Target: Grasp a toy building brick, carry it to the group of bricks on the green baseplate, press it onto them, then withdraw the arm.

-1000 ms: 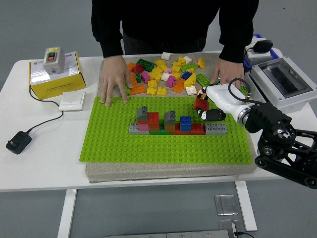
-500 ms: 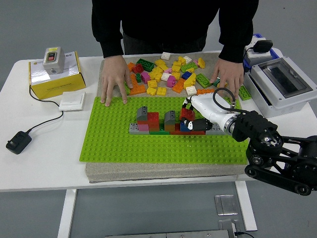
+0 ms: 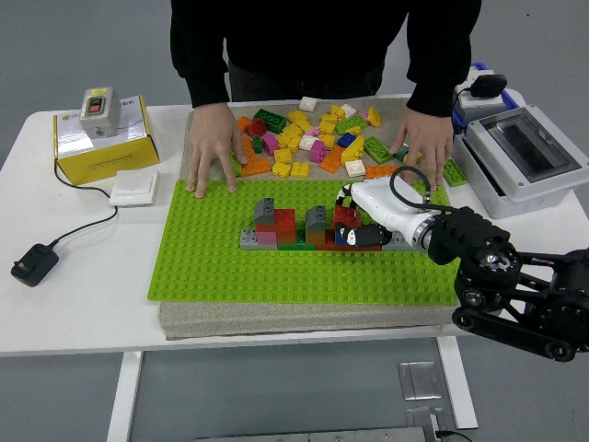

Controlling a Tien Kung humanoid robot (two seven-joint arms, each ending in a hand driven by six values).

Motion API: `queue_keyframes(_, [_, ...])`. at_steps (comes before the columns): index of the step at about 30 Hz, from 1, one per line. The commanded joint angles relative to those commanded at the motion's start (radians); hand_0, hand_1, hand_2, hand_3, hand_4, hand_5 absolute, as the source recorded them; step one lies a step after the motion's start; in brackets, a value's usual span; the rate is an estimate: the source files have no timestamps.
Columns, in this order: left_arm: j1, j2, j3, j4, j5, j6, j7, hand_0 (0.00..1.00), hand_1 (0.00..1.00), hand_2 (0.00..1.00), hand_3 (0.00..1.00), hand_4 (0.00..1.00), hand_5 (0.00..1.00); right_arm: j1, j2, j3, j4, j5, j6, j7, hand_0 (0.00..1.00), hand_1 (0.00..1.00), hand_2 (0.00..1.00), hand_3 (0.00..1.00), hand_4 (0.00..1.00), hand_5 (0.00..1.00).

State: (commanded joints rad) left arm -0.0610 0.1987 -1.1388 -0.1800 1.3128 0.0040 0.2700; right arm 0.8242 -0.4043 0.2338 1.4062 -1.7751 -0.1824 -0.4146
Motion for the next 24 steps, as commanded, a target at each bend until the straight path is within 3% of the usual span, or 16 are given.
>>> queue_keyframes(24, [-0.002, 0.000, 0.012, 0.000, -0.018, -0.001, -0.007, 0.620, 0.611, 0.550, 0.625, 0.166, 0.709, 0.030, -0.005, -0.050, -0.015, -0.005, 0.006, 0.005, 0.097, 0.148, 0.461, 0.571, 0.271, 0.247])
